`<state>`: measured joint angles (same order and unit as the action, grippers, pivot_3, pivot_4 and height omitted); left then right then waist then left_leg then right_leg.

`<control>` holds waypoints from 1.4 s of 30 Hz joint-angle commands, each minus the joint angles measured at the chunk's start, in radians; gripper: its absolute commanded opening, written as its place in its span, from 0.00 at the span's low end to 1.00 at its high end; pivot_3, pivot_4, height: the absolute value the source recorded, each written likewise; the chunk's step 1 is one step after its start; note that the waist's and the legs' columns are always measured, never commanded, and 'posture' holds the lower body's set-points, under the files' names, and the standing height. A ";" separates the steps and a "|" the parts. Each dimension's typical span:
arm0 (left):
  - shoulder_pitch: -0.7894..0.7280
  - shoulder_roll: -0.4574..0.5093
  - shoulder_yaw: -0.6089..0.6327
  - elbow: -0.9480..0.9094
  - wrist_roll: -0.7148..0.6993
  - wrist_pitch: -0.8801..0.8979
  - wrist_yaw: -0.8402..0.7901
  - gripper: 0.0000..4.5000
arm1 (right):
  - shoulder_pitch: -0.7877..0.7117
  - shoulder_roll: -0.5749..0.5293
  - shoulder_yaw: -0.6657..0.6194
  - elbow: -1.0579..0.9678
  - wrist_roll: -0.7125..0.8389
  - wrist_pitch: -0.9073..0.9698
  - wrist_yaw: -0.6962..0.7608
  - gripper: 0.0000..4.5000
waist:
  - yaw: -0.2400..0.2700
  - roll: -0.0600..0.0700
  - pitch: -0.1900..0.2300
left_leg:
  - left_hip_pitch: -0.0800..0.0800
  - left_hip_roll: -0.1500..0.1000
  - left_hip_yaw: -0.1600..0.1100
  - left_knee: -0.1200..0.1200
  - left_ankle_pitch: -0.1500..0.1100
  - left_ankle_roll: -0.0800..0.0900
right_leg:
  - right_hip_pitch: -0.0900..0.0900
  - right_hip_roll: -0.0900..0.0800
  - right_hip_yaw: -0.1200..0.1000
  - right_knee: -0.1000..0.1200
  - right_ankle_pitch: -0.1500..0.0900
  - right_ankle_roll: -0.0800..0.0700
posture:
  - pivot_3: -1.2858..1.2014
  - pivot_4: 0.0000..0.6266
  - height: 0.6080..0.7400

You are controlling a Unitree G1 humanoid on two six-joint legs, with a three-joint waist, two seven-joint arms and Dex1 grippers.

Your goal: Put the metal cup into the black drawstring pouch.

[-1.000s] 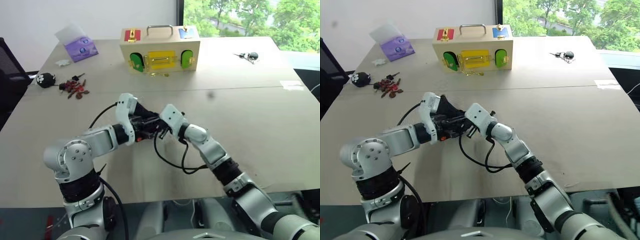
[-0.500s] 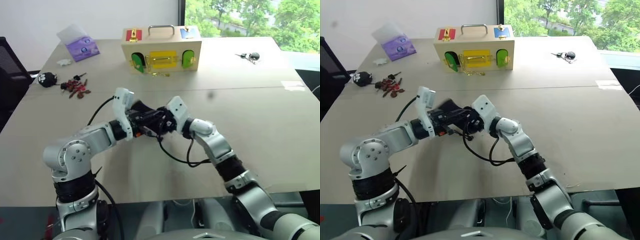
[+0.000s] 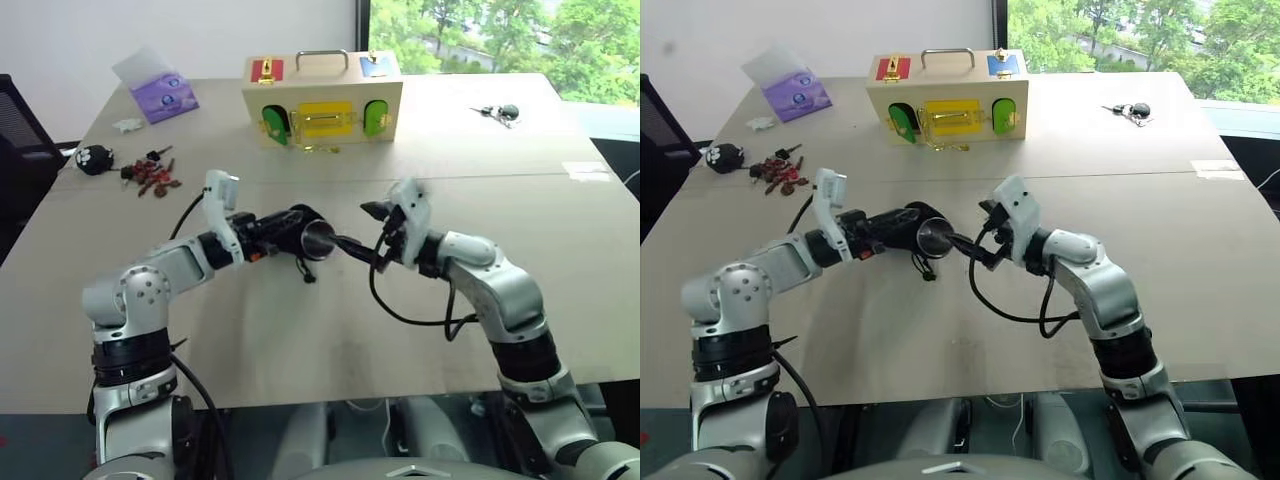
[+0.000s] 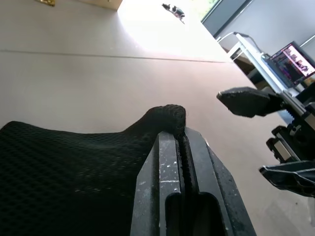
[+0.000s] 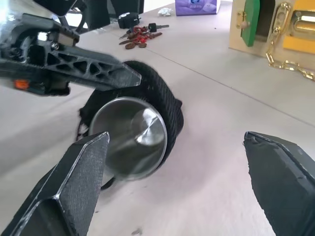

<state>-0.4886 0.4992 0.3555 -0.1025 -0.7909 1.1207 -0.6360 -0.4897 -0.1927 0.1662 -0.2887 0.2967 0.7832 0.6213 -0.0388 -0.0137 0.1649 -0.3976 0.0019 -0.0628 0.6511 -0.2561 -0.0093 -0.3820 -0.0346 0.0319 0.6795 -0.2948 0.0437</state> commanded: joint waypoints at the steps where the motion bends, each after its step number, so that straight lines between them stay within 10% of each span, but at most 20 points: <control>1: -0.056 0.016 0.050 0.026 -0.041 -0.011 0.015 0.00 | 0.045 -0.012 -0.014 -0.089 0.112 0.139 0.016 0.99 | 0.000 0.000 0.000 | 0.000 0.000 0.000 0.000 0.000 0.000 | 0.000 0.000 0.000 0.000 0.000 0.000 | 0.52 0.24 1.00; 8: -0.100 -0.003 0.055 0.024 -0.061 -0.002 0.086 0.00 | 0.037 0.123 0.057 0.103 0.133 0.070 0.008 0.99 | -0.005 0.000 0.000 | 0.000 0.000 0.000 0.000 -0.001 0.001 | 0.000 0.001 0.000 0.001 0.000 0.000 | 0.52 0.24 1.00; 20: -0.188 -0.061 0.114 -0.052 -0.194 0.070 0.312 0.00 | -0.081 0.261 0.203 0.646 -0.189 -0.651 -0.013 0.99 | -0.002 -0.001 0.000 | -0.002 -0.001 0.000 0.000 0.000 0.000 | -0.003 0.000 0.000 0.000 0.000 0.000 | 0.52 0.24 1.00; 33: -0.216 -0.060 0.132 -0.063 -0.301 0.071 0.436 0.00 | -0.262 0.392 0.057 1.051 -0.217 -1.003 -0.181 0.99 | -0.003 -0.001 0.000 | -0.002 0.000 0.002 0.000 0.001 -0.001 | -0.004 0.000 0.002 0.001 0.000 0.000 | 0.52 0.24 1.00; 42: -0.211 -0.041 0.138 -0.068 -0.356 0.056 0.479 0.00 | -0.266 0.417 0.044 1.096 -0.189 -1.039 -0.089 0.15 | -0.008 -0.001 0.000 | -0.002 0.001 0.002 0.000 0.001 -0.001 | -0.004 0.000 0.002 0.002 0.000 0.000 | 0.52 0.24 1.00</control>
<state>-0.6862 0.4423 0.4654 -0.1286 -1.1155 1.1982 -0.1569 -0.7177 0.1320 0.2181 0.8160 0.0862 -0.2258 0.5128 -0.0471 -0.0149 0.1652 -0.3997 0.0025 -0.0607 0.6511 -0.2554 -0.0104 -0.3862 -0.0344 0.0342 0.6813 -0.2947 0.0438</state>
